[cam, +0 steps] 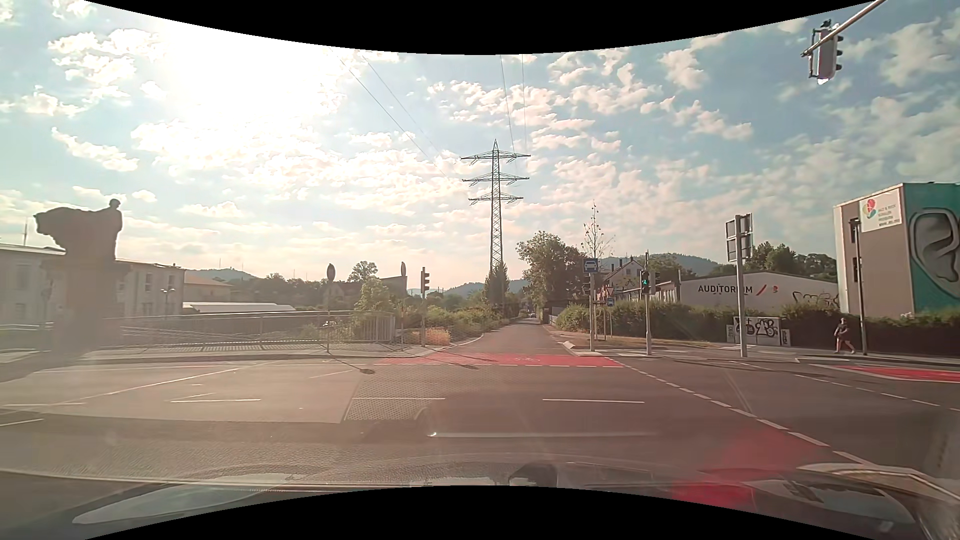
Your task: Follow the waypoints while adhering to traffic rules and regulations
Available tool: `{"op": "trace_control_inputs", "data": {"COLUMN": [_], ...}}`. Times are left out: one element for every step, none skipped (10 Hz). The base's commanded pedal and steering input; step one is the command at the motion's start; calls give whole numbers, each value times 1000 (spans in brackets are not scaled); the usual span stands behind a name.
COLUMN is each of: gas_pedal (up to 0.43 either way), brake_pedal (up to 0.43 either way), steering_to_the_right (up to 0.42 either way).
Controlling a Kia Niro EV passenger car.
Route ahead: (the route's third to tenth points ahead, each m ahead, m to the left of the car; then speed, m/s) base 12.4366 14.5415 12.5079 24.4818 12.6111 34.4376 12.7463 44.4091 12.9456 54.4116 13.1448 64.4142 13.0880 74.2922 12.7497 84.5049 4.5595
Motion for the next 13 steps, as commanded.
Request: {"op": "trace_control_inputs", "data": {"gas_pedal": [39,79,87,87,87,87,87,79,79,79,79,79,79], "brake_pedal": [0,0,0,0,0,0,0,0,0,0,0,0,0], "steering_to_the_right": [-80,-96,-119,-145,-171,-204,-228,-250,-278,-302,-330,-352,-369]}}
